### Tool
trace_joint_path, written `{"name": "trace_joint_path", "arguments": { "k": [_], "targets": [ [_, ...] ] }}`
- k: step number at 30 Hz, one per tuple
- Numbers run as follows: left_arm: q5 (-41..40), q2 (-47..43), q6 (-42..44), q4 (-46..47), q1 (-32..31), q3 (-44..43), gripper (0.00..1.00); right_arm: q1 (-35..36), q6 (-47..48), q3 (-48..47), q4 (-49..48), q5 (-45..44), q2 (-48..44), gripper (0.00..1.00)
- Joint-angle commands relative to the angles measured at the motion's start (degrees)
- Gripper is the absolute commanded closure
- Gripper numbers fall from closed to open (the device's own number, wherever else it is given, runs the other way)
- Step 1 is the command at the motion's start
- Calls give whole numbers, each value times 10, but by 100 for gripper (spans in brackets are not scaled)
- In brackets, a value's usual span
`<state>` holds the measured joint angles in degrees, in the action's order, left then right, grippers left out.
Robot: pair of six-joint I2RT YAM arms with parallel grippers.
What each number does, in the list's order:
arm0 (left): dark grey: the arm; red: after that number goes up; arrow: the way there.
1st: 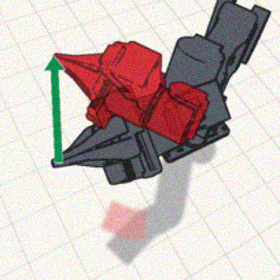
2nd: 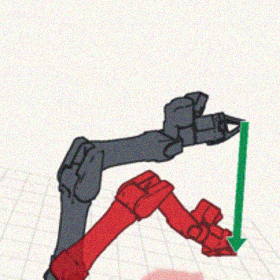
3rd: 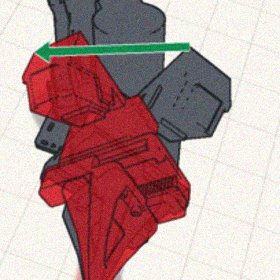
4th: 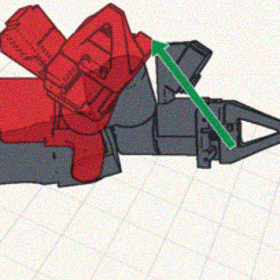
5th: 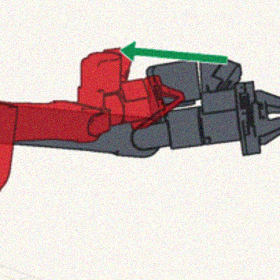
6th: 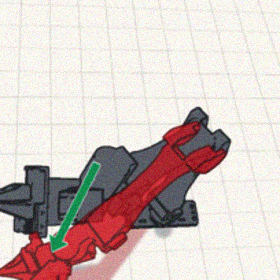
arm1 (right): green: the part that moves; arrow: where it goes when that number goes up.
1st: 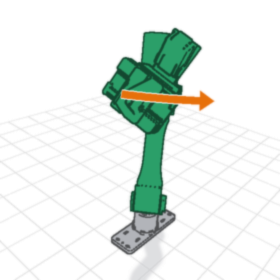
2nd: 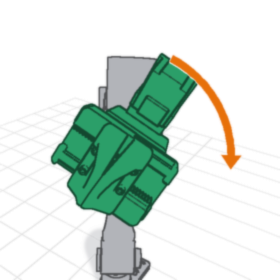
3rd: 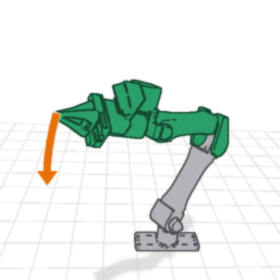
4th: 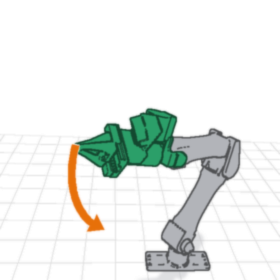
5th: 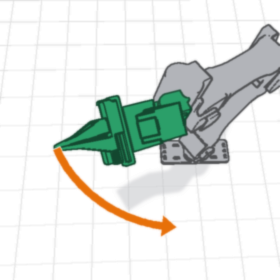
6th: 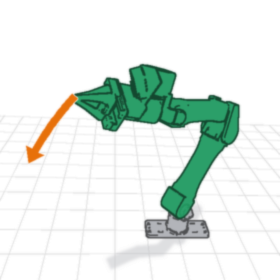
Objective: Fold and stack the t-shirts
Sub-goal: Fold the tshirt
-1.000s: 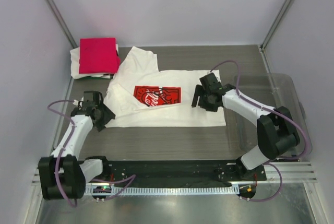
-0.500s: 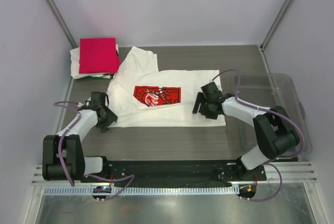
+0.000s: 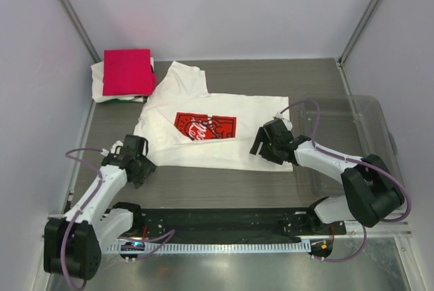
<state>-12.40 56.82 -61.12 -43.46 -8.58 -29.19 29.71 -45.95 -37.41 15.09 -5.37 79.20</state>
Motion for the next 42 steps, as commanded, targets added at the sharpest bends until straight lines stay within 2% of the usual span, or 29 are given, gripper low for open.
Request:
{"name": "trace_joint_path", "arguments": {
  "k": [1, 4, 7, 11, 17, 27, 30, 33, 36, 39, 42],
  "targets": [
    [-50, -49, -35, -43, -5, -17, 43, 8, -16, 38, 101, 14, 0, 21],
    [-90, -89, -45, -51, -4, -34, 37, 8, -6, 18, 120, 8, -14, 20],
    [-104, -125, -43, -8, 6, -19, 39, 8, 3, -4, 134, 4, -20, 20],
    [-97, -122, -44, 75, 22, 10, 32, 8, 14, -30, 151, 1, -25, 20],
    [-76, -51, -44, 186, 46, 48, 38, 8, 27, -48, 152, 11, -24, 20],
    [-90, 20, -38, 265, 69, 59, 46, 8, 37, -51, 151, 20, -19, 19],
    [-86, 52, -36, 277, 74, 55, 55, 8, 38, -49, 144, 23, -10, 19],
    [-75, 84, -32, 289, 82, 47, 71, 8, 38, -48, 137, 28, -3, 20],
    [-72, 102, -27, 265, 83, 25, 99, 7, 39, -46, 131, 31, 6, 19],
    [-95, 94, -40, 178, 83, 1, 100, 8, 46, -44, 126, 26, 20, 20],
    [-107, 38, -67, 75, 83, -17, 100, 7, 46, -38, 122, 16, 36, 19]
  ]
}}
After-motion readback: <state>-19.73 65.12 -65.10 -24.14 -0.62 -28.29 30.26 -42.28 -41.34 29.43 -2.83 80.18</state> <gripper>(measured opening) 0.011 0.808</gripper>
